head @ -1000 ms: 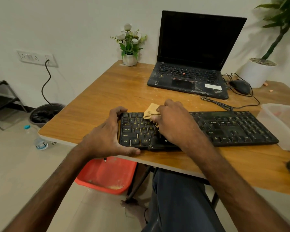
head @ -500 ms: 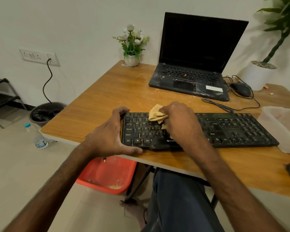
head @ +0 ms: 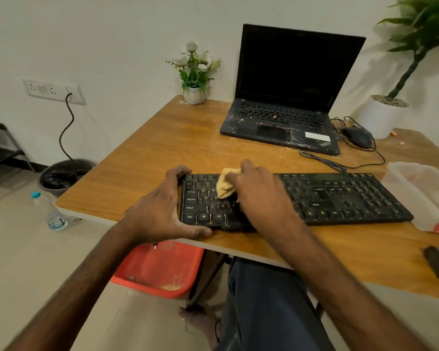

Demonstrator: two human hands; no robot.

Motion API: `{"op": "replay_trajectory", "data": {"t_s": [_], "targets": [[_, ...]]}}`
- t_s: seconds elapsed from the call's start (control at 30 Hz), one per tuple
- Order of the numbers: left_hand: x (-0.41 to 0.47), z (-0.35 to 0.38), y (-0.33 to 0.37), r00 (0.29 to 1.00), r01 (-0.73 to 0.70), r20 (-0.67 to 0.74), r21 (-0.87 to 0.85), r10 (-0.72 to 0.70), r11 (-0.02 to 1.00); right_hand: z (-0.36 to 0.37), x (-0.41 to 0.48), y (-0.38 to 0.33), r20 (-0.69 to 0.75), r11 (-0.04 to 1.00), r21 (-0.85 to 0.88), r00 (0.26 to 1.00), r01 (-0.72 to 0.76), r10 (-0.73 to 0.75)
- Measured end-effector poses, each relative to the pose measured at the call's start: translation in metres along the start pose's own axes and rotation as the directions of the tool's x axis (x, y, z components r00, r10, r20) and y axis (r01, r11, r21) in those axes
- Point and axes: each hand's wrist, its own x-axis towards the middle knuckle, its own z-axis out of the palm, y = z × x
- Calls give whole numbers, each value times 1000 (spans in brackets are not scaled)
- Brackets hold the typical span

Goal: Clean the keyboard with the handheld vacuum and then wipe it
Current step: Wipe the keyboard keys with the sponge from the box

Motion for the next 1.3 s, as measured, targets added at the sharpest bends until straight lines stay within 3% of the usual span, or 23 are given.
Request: {"op": "replay_trajectory", "data": {"t_s": [0.1,0.17,0.33,0.47,0.53,0.73,0.8,0.87,0.97,1.03,1.2,1.3], "targets": [[-2,0,-1,1000,3,-18,4,-3,1000,6,6,-36,8,991,15,991,135,-135],[-2,0,-2,1000,5,-24,-1,-5,1000,8,9,-37,-29,990,31,991,135,-134],[-1,-1,-5,1000,5,-15,-22,-5,1000,7,-9,33,-53,993,9,992,-116,116],[0,0,-5,1000,7,-12,-1,-7,1000,-1,-34,89,-95,934,39,930,-354,356],[0,1,-3,1000,6,-9,10,-6,1000,-1,-36,79,-69,945,34,942,-326,327],[-3,-2,-2,1000,5,-16,4,-5,1000,5,-39,14,6,998,63,1000,1,-2],[-3,-3,-3,1000,8,-14,0,-8,1000,2,-47,30,-20,998,51,999,-37,38],[-3,-2,-3,1000,6,-12,-9,-6,1000,-2,-52,60,-46,986,8,985,-167,167],[-2,-2,-2,1000,4,3,-19,-4,1000,-6,-45,96,-77,925,-10,923,-380,378],[-2,-2,-2,1000,0,8,-27,0,1000,-4,-33,97,-83,906,7,902,-424,423],[-2,-2,-3,1000,-9,-7,-68,8,998,6,13,44,-87,923,171,928,-344,362],[-3,-2,-2,999,-24,-25,-84,22,996,13,38,-8,-97,960,206,973,-188,211]]}}
